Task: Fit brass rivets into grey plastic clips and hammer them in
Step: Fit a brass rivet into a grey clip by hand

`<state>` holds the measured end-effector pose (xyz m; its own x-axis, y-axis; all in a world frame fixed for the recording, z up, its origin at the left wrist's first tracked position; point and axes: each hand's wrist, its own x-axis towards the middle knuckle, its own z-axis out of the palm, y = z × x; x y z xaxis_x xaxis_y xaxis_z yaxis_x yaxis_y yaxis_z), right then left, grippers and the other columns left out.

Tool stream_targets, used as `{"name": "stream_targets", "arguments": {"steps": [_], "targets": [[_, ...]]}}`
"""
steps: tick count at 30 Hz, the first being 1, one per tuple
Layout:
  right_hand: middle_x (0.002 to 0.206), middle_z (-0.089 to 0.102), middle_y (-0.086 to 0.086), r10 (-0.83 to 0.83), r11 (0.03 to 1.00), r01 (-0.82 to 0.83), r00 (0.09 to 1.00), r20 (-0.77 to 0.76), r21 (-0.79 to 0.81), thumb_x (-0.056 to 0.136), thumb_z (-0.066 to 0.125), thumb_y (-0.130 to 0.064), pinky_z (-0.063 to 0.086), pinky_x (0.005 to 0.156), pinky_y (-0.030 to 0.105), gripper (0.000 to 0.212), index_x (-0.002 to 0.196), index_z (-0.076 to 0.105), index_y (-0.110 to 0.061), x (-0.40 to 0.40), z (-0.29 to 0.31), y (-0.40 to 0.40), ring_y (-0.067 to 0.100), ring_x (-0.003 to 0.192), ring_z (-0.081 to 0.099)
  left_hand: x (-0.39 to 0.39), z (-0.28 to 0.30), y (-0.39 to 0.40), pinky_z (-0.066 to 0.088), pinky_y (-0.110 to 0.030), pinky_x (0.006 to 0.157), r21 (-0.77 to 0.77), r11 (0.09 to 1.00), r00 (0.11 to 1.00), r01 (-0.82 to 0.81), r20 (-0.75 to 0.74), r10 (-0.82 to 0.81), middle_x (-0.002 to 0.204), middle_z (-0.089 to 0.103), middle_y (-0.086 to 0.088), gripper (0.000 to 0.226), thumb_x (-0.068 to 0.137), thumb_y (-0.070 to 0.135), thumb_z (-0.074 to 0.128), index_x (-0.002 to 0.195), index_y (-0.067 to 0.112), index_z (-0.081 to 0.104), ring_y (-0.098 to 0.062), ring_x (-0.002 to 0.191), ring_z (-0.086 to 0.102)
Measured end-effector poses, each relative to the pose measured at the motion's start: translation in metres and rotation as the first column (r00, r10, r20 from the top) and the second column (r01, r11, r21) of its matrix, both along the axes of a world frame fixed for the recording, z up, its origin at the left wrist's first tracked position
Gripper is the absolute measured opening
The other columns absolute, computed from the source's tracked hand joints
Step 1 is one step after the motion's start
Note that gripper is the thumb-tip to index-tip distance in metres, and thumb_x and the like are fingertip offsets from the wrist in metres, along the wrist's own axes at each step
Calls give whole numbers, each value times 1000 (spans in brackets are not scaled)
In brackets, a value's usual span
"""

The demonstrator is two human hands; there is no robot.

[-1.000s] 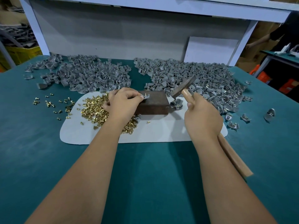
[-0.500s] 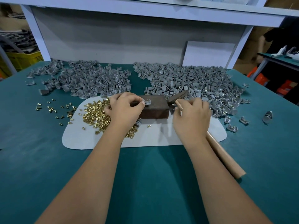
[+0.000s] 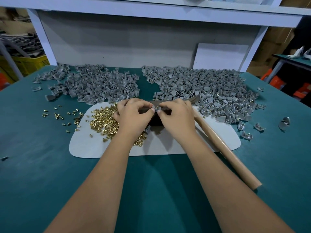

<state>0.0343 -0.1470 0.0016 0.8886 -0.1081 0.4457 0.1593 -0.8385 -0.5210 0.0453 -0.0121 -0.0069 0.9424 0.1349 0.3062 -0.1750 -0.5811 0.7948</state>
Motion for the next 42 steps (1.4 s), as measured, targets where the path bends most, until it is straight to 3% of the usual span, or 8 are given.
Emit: {"name": "stream_targets", "arguments": {"steps": [8, 13, 18, 25, 31, 34, 38, 42], "targets": [[90, 65, -9, 37, 994, -33, 999, -39, 108, 83, 69, -40, 45, 87, 34, 16, 92, 70, -27, 9, 15, -7, 18, 98, 55, 3, 2, -1, 17, -39, 101, 25, 1000, 1000, 17, 12, -17, 104, 53, 26, 16, 85, 38, 66, 78, 51, 60, -13, 127, 26], [99, 63, -5, -193, 887, 167, 981, 17, 431, 93, 58, -37, 44, 81, 30, 65, 148, 30, -16, 32, 38, -14, 17, 100, 57, 8, 0, -1, 10, -33, 95, 21, 1000, 1000, 11, -9, -10, 109, 53, 26, 13, 87, 34, 62, 88, 47, 63, -12, 130, 24], [138, 47, -1, -230, 972, 226, 971, 65, 61, 94, 50, -41, 27, 108, 39, 63, 149, 25, -21, 23, 1, 1, 21, 130, 34, 11, -3, -1, 14, -33, 98, 41, 999, 1000, 16, 0, -16, 108, 53, 23, 15, 89, 29, 61, 86, 44, 65, -15, 127, 28], [114, 59, 5, 3, 984, 47, 961, 278, -173, 88, 57, -22, 34, 96, 37, 32, 118, 63, -15, 3, -1, 15, 26, 111, 47, 11, 0, 8, 41, -35, 103, -54, 996, 991, 77, 116, -70, 111, 61, 13, 37, 94, 1, 46, 108, 25, 70, -14, 115, 49], [93, 66, 5, 399, 892, -316, 886, 235, -323, 87, 59, -13, 45, 82, 38, 18, 99, 72, -9, -16, 5, 38, 25, 92, 55, 13, 5, 62, 47, -19, 90, -241, 944, 939, -226, 204, 277, 117, 64, 2, 50, 86, -15, 44, 121, 15, 64, -10, 105, 59], [93, 66, 4, 532, 767, -444, 844, 70, -463, 90, 57, -20, 43, 83, 38, 20, 99, 72, -11, -22, 2, 50, 25, 93, 55, 15, -2, 92, 45, -39, 98, -57, 893, 887, -446, 107, 450, 134, 58, -5, 60, 81, -10, 43, 130, 19, 59, -24, 122, 52], [113, 62, 0, 595, 660, -521, 803, -48, -542, 90, 54, -39, 30, 97, 34, 36, 118, 66, -20, -27, -3, 62, 22, 112, 49, 20, -11, 103, 7, -48, 120, 353, 862, 887, -364, -151, 436, 161, 21, -8, 59, 94, 9, 38, 152, 18, 28, -29, 150, 7], [123, 55, -2, 596, 594, -578, 783, -177, -560, 93, 44, -45, 31, 98, 35, 42, 126, 58, -23, -30, -11, 71, 19, 117, 43, 23, -17, 98, 12, -51, 118, 506, 816, 881, -279, -203, 427, 147, 43, -12, 42, 96, 14, 34, 133, 12, 54, -29, 143, 28]]}}
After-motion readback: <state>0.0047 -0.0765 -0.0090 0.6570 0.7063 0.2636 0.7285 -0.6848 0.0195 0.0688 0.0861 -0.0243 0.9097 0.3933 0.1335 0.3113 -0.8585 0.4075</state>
